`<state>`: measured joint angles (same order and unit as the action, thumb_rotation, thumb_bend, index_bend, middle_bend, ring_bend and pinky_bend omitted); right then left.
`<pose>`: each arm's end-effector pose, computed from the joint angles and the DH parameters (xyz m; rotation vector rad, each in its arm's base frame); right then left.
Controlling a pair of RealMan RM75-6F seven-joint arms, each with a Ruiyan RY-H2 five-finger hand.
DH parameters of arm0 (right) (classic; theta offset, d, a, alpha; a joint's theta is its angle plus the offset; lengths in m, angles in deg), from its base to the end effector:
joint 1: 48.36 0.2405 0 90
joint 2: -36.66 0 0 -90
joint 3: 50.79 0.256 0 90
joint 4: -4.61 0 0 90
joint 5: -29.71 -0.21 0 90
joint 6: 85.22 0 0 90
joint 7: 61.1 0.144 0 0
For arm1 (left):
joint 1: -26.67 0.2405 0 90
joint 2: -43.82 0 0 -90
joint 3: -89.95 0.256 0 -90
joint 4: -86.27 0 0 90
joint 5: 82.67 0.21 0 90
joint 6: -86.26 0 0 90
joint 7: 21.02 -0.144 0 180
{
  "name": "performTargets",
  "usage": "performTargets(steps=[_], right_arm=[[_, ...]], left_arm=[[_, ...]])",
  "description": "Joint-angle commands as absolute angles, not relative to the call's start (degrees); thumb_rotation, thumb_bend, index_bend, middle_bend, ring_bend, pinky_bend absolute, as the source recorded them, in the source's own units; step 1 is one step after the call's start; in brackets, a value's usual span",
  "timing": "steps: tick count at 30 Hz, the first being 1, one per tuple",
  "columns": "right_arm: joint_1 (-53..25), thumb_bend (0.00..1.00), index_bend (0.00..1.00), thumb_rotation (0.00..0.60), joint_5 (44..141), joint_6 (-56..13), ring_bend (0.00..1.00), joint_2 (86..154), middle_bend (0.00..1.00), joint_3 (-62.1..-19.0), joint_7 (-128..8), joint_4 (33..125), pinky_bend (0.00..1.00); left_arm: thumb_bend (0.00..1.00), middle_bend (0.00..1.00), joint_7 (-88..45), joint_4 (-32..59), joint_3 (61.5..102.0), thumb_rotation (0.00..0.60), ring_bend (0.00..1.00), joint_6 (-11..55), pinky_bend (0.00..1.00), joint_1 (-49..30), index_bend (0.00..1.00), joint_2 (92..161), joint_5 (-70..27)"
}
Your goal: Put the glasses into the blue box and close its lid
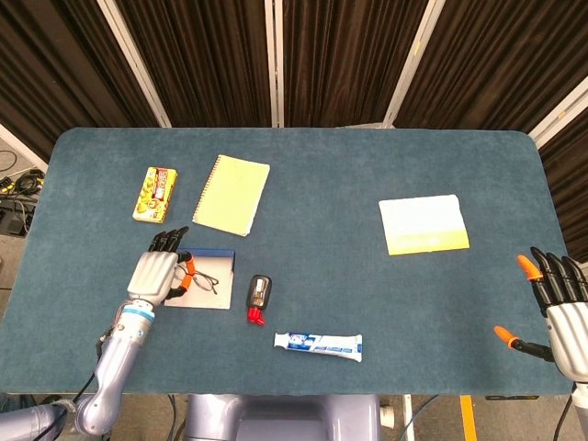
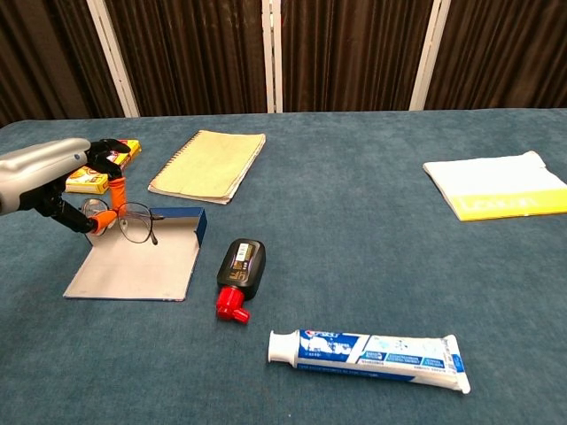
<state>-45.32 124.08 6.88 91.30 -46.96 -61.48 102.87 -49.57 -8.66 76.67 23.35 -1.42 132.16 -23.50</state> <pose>-0.2778 -0.1716 0.2096 1.4421 -0.7060 0.9990 -0.1882 0.2948 0.0018 -1.6117 -1.1201 -0.8656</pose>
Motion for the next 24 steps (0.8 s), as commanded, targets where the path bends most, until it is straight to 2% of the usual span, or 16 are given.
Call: performTargets(steps=[1, 9, 24], right_arm=[[-45.3, 0.0, 0.0, 0.6, 124.0, 6.8, 0.0, 91.3, 0.0, -46.9, -61.5, 102.9, 0.0], [-45.2, 0.0, 0.0, 0.6, 123.9, 6.7, 0.0, 91.3, 0.0, -46.9, -61.4, 102.9, 0.0], [-45.2, 0.0, 0.0, 0.6, 123.7, 6.5, 0.0, 91.2, 0.0, -47.0, -61.3, 102.8, 0.0]], left_arm=[[0.49, 0.0, -45.5, -4.3, 76.3, 0.6, 0.0, 25.7, 0.0, -2.5, 0.59, 133.5, -23.6], [0.49, 0.0, -39.9, 1.5, 77.3, 0.6, 0.0, 27.1, 0.0, -3.4, 0.59, 135.4, -21.4], [0.49, 0.0, -38.5, 6.5, 78.2, 0.6, 0.0, 28.2, 0.0, -5.0, 0.58, 138.6, -22.2]])
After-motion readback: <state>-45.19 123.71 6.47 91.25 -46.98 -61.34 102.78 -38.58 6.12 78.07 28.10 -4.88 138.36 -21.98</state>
